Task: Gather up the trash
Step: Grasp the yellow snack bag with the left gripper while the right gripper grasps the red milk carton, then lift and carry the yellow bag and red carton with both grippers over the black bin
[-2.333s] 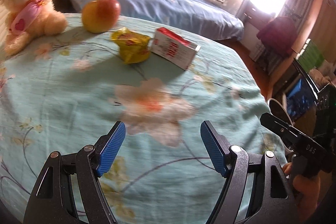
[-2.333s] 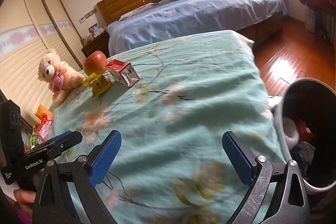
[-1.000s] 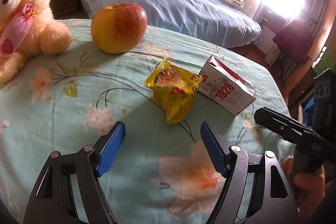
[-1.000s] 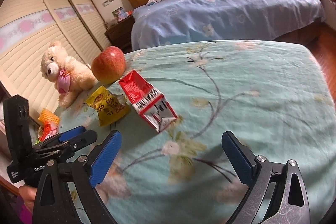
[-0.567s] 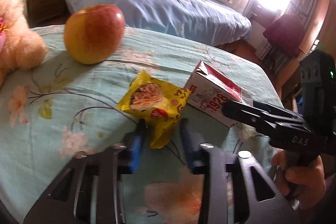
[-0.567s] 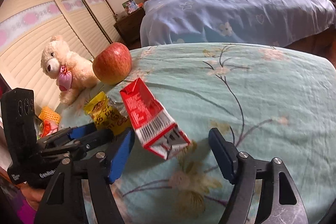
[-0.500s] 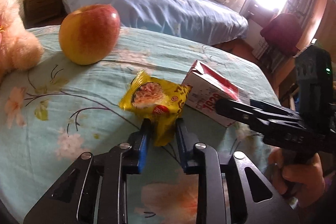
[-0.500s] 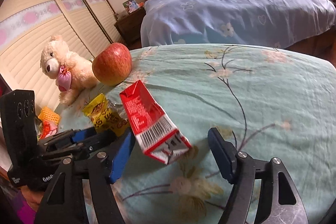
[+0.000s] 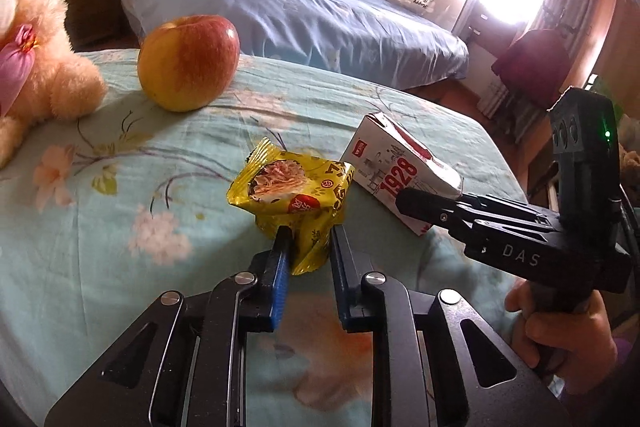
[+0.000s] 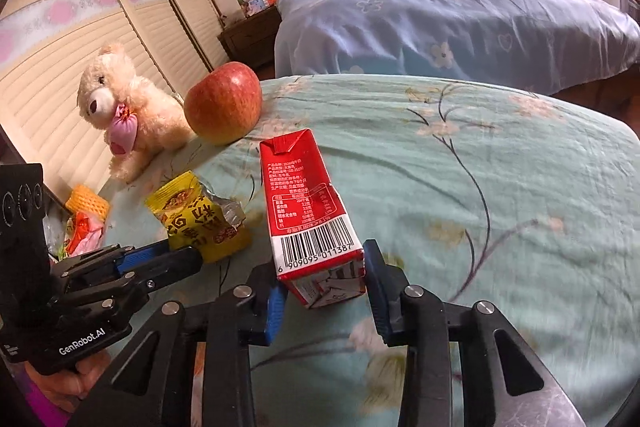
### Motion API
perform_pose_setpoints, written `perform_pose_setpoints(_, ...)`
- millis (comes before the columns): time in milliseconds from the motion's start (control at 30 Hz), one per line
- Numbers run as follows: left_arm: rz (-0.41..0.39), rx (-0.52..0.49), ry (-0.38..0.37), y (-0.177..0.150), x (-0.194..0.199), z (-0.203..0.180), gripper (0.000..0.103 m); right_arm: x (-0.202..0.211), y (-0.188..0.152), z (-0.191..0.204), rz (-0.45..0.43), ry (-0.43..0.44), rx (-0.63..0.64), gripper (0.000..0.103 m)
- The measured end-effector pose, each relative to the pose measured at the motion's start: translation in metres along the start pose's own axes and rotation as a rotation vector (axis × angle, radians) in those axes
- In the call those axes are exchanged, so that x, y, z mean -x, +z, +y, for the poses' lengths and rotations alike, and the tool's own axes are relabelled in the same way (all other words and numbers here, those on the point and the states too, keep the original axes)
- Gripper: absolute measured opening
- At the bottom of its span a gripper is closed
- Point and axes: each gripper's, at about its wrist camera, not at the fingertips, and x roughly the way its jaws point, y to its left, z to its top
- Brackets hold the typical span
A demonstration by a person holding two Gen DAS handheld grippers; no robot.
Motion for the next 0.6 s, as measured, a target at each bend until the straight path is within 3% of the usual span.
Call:
perform_pose_setpoints(400,-0.001,-0.030,-0.032,-0.027,0.024,-0.027,0.017,0.046,-0.043,-0.003,-0.053,-0.066,-0.093,0.035)
perform_pose_setpoints(600,0.000,-0.043,-0.048,-0.043,0.036,-0.038,0.017,0.062,-0.064,0.008,-0.063,-0.086,-0.075,0.035)
